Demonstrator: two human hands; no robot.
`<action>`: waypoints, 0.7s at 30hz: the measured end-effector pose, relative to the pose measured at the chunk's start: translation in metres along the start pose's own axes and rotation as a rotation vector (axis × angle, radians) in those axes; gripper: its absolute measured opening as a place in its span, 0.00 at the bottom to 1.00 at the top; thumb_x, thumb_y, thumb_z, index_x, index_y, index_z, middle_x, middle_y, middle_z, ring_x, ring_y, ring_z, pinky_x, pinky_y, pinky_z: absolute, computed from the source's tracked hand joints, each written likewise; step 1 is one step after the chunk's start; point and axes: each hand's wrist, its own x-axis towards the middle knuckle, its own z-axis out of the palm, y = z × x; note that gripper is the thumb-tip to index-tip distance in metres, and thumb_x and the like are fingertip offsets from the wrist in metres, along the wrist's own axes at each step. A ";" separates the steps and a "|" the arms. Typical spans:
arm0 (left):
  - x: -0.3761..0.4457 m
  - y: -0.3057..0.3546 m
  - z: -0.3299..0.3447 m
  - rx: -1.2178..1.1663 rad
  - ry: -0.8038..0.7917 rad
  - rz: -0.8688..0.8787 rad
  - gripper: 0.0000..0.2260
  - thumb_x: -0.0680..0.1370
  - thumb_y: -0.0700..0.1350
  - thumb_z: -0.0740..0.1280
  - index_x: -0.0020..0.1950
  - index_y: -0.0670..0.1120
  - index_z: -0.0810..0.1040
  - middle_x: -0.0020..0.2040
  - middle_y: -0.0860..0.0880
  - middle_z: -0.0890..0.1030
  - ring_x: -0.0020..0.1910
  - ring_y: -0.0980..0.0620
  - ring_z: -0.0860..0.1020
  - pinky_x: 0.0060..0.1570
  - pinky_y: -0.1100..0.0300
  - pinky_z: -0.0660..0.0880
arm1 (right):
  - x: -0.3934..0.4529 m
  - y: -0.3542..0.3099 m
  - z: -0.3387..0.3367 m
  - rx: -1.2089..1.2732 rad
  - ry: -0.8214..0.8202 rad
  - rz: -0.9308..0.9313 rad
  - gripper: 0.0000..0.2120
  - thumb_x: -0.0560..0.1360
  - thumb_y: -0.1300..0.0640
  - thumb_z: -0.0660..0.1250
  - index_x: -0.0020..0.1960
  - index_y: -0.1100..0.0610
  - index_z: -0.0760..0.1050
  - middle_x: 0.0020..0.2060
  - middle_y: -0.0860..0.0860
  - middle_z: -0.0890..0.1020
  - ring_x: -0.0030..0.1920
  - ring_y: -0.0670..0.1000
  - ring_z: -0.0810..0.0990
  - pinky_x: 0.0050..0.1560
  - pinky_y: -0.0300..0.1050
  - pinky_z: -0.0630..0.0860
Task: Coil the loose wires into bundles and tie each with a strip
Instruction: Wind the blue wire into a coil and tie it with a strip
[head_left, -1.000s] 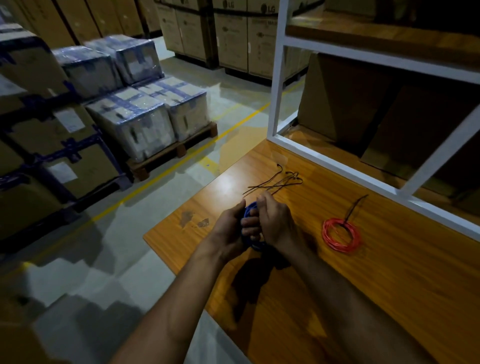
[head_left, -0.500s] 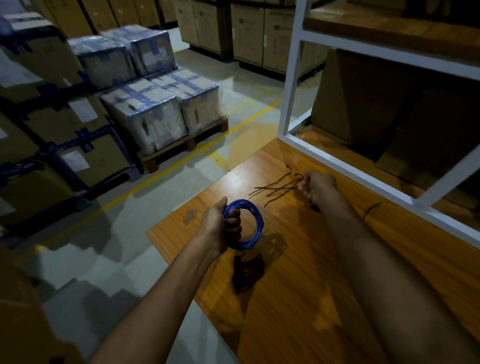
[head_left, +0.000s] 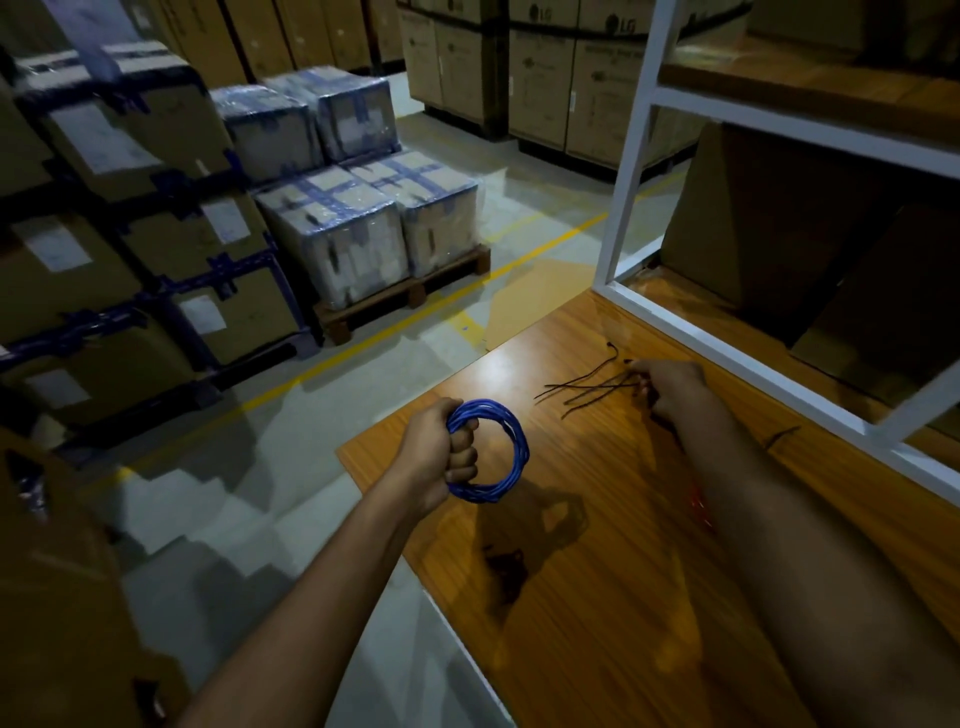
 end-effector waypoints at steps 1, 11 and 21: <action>-0.002 0.002 -0.002 0.004 -0.004 -0.003 0.21 0.85 0.47 0.50 0.32 0.47 0.64 0.23 0.51 0.56 0.19 0.54 0.53 0.19 0.63 0.53 | -0.006 -0.001 -0.004 0.023 -0.030 -0.015 0.05 0.75 0.63 0.72 0.49 0.64 0.82 0.36 0.54 0.79 0.30 0.46 0.72 0.28 0.37 0.70; -0.046 0.016 -0.016 -0.072 -0.105 0.003 0.18 0.83 0.45 0.53 0.33 0.48 0.60 0.23 0.52 0.55 0.19 0.55 0.52 0.20 0.63 0.51 | -0.119 0.000 -0.006 -0.110 -0.218 -0.486 0.05 0.79 0.65 0.66 0.53 0.62 0.80 0.44 0.58 0.83 0.41 0.51 0.83 0.37 0.38 0.81; -0.100 0.028 -0.053 -0.095 -0.162 0.113 0.06 0.83 0.43 0.54 0.48 0.45 0.68 0.25 0.52 0.55 0.19 0.56 0.53 0.19 0.68 0.54 | -0.207 -0.028 0.032 -0.658 -0.704 -0.781 0.10 0.82 0.64 0.60 0.50 0.62 0.80 0.36 0.54 0.77 0.36 0.49 0.75 0.36 0.42 0.74</action>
